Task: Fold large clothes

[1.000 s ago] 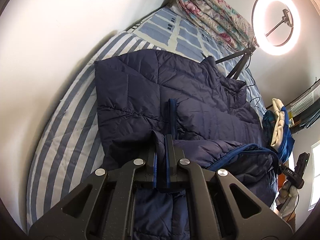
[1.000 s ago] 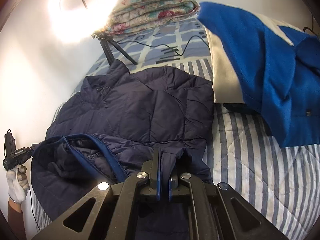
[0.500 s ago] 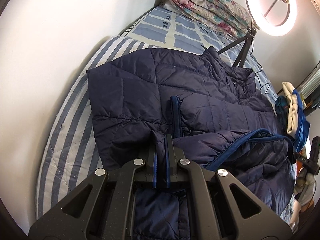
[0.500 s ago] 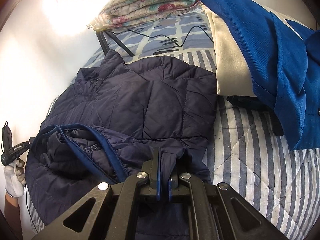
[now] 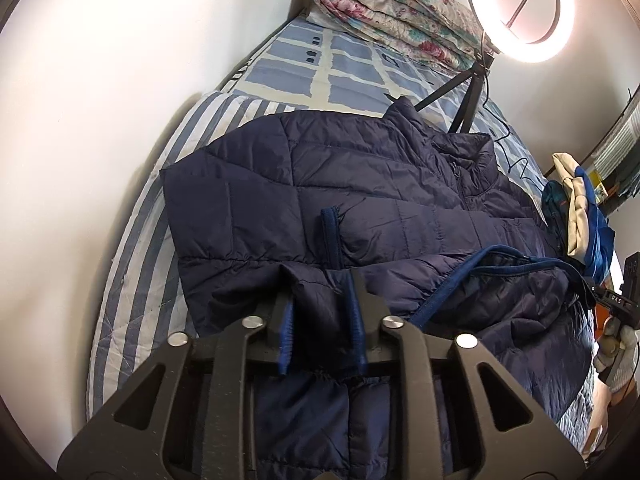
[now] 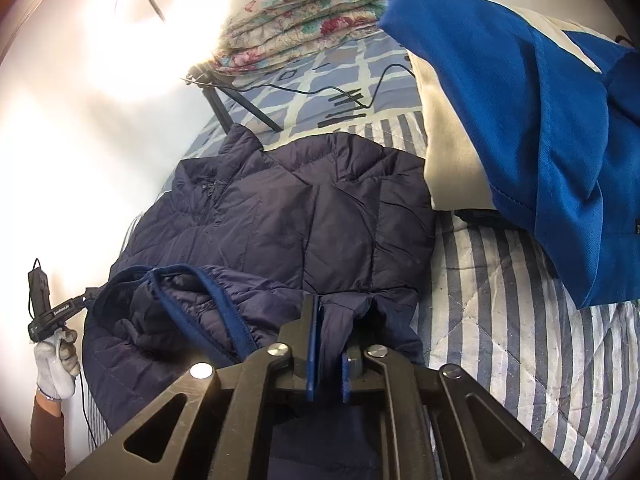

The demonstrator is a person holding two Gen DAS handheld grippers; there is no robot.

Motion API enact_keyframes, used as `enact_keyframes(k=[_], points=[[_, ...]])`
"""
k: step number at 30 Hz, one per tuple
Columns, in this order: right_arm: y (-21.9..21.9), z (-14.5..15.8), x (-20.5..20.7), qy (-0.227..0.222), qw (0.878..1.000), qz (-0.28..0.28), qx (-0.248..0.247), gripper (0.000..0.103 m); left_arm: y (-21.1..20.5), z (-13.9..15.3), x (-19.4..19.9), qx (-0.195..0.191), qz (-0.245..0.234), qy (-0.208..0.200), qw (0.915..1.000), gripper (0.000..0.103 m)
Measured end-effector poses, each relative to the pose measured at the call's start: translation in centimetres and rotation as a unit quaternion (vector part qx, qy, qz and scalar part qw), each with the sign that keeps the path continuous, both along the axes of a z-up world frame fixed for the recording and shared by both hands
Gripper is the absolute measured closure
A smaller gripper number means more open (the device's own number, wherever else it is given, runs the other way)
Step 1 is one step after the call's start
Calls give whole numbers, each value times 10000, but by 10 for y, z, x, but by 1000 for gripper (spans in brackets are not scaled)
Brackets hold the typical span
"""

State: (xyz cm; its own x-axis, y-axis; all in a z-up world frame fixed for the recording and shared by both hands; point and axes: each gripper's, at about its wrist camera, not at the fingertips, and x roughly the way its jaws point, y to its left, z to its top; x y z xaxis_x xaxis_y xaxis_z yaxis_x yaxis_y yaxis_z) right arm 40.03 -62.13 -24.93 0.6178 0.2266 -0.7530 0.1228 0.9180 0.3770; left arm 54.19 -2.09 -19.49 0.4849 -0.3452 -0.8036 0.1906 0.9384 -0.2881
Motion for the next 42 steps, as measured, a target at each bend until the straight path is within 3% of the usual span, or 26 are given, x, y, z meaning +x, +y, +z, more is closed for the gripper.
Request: enact_keyframes(k=[6,9,11,12,15,19,21,25,28,32,34,36,38,41,42], points=[[-2,5,-2,-56,9999,-9,123,77,3,6,1,-160,-27,-9,9999,45],[-1,15,-10,-252,9996,82,-98,60,12,14,1,-156,20,-121,9998,33],[-2,24,-18,-440,9984,3,-352,34,23,22,0,-114,108,-270,9995,29],[-5,28,-23,-553,9976,-51,-423,31,28,24,0,-155,132,-291,9994,29],[-14,34,-35,-700,9968,-54,-370,30,45,29,-3,-113,104,-349,9993,29],[-17,25,-39,-492,9971,-40,-586,30,43,18,-4,318,-68,-294,9990,29],[-18,19,-37,-448,9977,-59,-511,30,36,10,1,349,-145,-187,9991,29],[-15,8,-26,-351,9983,-63,-458,34,24,-3,16,184,-114,-102,9997,35],[-11,4,-17,-258,9985,30,-474,36,16,-13,29,99,-129,88,9998,49],[-10,-3,-2,-149,9986,39,-515,37,6,-24,35,72,-197,186,9996,53],[-9,-8,5,-65,9987,33,-502,41,1,-26,34,182,-227,185,9994,64],[-9,-13,11,50,9988,58,-485,49,-1,-28,35,334,-190,177,9991,79],[-6,-18,15,146,9988,122,-450,75,-1,-27,34,369,-164,144,9991,91],[1,-19,16,189,9973,165,-691,100,-1,-24,31,436,-125,39,9990,98],[4,-17,14,168,9964,175,-812,100,0,-23,31,441,-121,24,9990,99]])
